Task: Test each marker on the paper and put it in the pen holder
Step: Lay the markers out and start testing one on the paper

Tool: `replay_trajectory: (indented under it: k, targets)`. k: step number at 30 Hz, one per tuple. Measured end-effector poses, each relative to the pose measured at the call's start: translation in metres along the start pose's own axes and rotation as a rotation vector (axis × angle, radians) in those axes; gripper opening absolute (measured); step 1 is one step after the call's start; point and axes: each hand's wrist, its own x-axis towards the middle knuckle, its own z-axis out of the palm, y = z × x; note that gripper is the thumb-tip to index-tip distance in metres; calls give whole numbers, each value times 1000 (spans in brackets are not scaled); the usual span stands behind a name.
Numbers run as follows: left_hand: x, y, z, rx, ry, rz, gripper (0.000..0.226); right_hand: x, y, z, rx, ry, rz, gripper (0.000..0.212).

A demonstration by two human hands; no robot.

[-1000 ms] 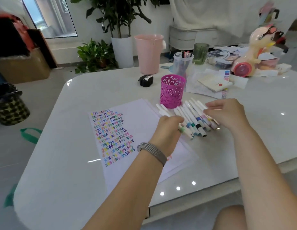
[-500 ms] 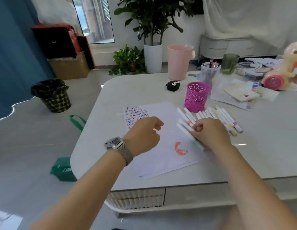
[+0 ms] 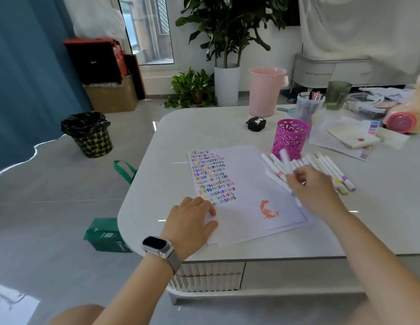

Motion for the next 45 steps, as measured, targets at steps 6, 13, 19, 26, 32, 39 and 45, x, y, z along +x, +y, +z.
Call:
replay_trajectory:
  k: [6,13,19,26,32,39,45]
  targets:
    - [8,0,-2,-124,45,-29,33,-23,-35,-19,926,-40,254,14]
    - [2,34,-23,-818,-130,-4,22,-52,-78,23,1159,-155,372,27]
    - [-9,31,-32,-628,-77,70,18,-61,-88,37,1024,-203,302,36]
    - [-16,40,-31,-298,-114,186,46,-69,-89,37,1061,-368,516,30]
    - [-17,42,-40,-92,-130,184,47,-58,-91,40,1240,-486,687,44]
    - [-2,56,-56,-168,-124,164,43,-39,-100,29,1317,-489,639,48]
    - [0,57,-59,-416,-110,119,48,-30,-106,24,1337,-547,557,52]
